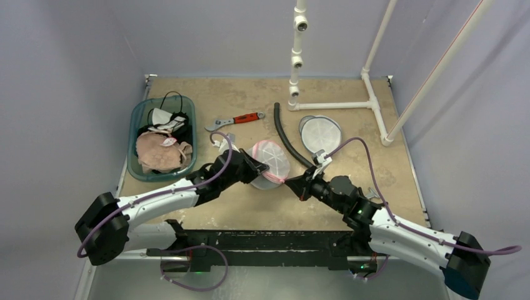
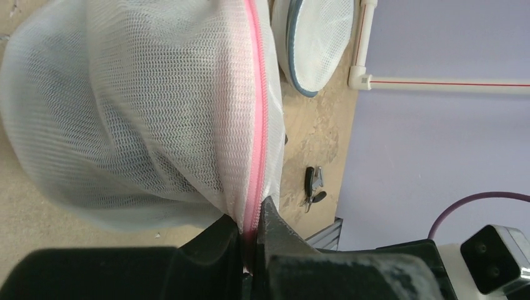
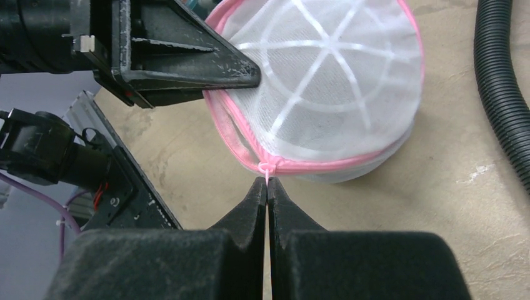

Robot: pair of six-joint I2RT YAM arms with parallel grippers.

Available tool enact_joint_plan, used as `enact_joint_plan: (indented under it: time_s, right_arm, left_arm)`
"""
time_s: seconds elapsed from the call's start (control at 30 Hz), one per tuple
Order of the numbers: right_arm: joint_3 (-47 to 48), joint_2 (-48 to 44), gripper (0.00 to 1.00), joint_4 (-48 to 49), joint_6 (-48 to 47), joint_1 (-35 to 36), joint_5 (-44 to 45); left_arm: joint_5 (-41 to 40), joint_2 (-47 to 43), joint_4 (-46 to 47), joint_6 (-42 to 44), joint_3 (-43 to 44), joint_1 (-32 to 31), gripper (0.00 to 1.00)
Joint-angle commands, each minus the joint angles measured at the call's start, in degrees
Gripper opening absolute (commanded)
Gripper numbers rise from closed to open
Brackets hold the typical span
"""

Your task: Unzip the laundry bag and remove the bra

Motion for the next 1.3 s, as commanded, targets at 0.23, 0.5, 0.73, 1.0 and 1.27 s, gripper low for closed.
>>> enact_joint_plan:
  time_s: [0.23,0.5,0.73,1.0,1.27]
  right_arm:
    - [2.25,1.22,0.00,-2.11,1.59,0.06,5.79]
    - [-0.22,2.44,0.00,-1.19,7.05,0.06,13.89]
    - [-0.84,4.13,0.00,0.35,9.74,0.01,17.56]
    - [-1.05,0.37,0.00,-3.26,11.91,0.04,24.86]
    - [-1.32,-4.71,0.00,-8.03,12.21,0.03,27.42]
  left_arm:
    - [-0.75,-6.45,-4.05,7.02,4.04,3.54,0.00]
    - [5.61,-9.18,-3.99,9.92,5.34,5.07,0.00]
    - [11.62,-10.22,-7.02,13.63,7.96,6.19,0.00]
    - [15.41,-10.79,-9.16,17.28,10.36,7.75,0.00]
    - [20.21,-10.13,-9.99,22.12,11.07,10.97,0.00]
